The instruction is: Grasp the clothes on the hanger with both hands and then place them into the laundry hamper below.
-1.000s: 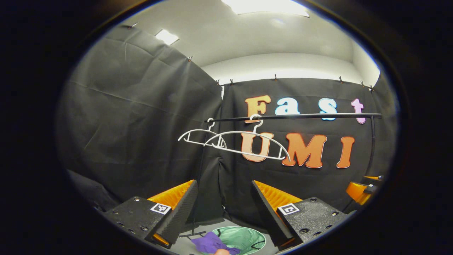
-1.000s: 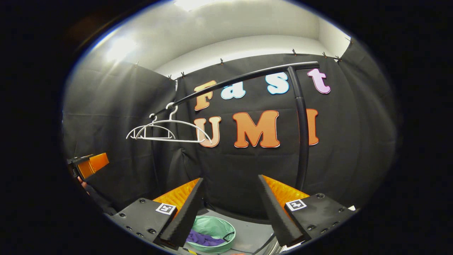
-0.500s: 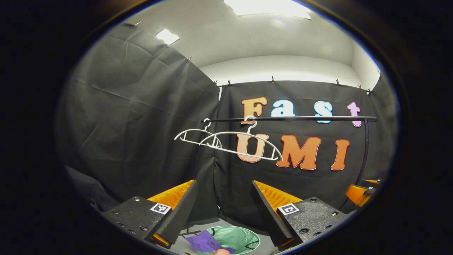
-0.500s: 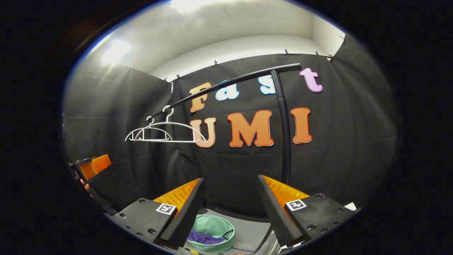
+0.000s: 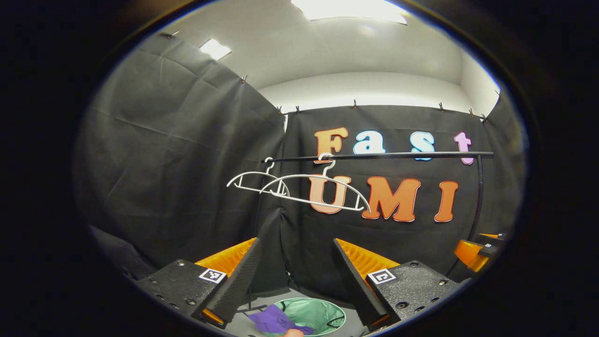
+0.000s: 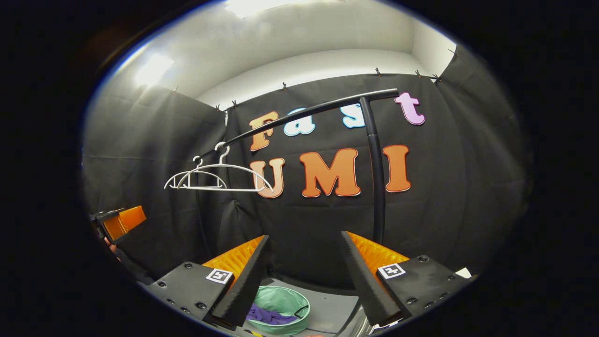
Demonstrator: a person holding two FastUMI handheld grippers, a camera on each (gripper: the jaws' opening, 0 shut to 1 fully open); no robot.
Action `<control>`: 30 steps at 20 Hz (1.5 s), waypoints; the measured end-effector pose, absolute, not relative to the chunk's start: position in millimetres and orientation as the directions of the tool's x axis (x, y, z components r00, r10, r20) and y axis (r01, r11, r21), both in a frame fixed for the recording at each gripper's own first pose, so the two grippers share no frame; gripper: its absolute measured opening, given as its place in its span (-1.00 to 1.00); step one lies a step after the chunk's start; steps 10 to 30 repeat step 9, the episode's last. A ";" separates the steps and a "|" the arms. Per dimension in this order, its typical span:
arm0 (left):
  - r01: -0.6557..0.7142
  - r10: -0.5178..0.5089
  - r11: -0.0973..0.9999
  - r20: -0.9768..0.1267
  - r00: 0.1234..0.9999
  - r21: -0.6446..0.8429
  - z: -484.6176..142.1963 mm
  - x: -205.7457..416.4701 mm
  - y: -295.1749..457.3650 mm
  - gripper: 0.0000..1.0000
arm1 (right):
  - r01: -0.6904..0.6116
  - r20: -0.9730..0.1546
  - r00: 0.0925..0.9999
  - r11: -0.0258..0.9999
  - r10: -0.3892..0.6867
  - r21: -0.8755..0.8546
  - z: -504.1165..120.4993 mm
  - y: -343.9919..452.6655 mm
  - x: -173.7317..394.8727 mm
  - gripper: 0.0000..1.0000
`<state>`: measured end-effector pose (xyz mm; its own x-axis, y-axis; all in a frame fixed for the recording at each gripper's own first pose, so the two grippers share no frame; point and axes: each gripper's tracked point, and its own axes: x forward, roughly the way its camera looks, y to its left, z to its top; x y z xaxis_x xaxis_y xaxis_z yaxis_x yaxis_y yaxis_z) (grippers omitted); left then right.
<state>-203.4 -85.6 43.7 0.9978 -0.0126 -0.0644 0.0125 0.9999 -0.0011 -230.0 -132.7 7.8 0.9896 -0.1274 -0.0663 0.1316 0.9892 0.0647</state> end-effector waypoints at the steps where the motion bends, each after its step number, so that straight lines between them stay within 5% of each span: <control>1: 0.013 -0.013 1.000 -0.062 0.998 0.001 44.5 -204.0 -85.7 0.82 | 0.129 -0.067 0.990 0.990 -0.125 0.061 7.1 -131.9 -230.7 0.94; 3: 0.018 -0.018 1.000 -0.059 0.998 -0.002 45.8 -203.5 -86.2 0.83 | 0.128 -0.067 0.990 0.991 -0.125 0.049 8.3 -133.2 -231.2 0.76; 5: 0.020 -0.020 1.000 -0.056 0.998 -0.004 46.7 -204.4 -86.4 0.82 | 0.132 -0.064 0.990 0.990 -0.129 0.045 10.8 -134.3 -231.2 0.94; 8: 0.020 -0.020 1.000 -0.055 0.998 -0.012 46.8 -204.9 -85.8 0.90 | 0.131 -0.060 0.990 0.990 -0.129 0.042 11.8 -135.2 -234.6 0.94; 9: 0.018 -0.019 1.000 -0.056 0.998 -0.014 45.7 -205.9 -85.7 0.83 | 0.129 -0.061 0.990 0.991 -0.126 0.042 11.4 -134.8 -235.2 0.76; 30: 0.018 -0.019 1.000 -0.056 0.998 -0.014 45.7 -205.9 -85.7 0.83 | 0.129 -0.061 0.990 0.991 -0.126 0.042 11.4 -134.8 -235.2 0.76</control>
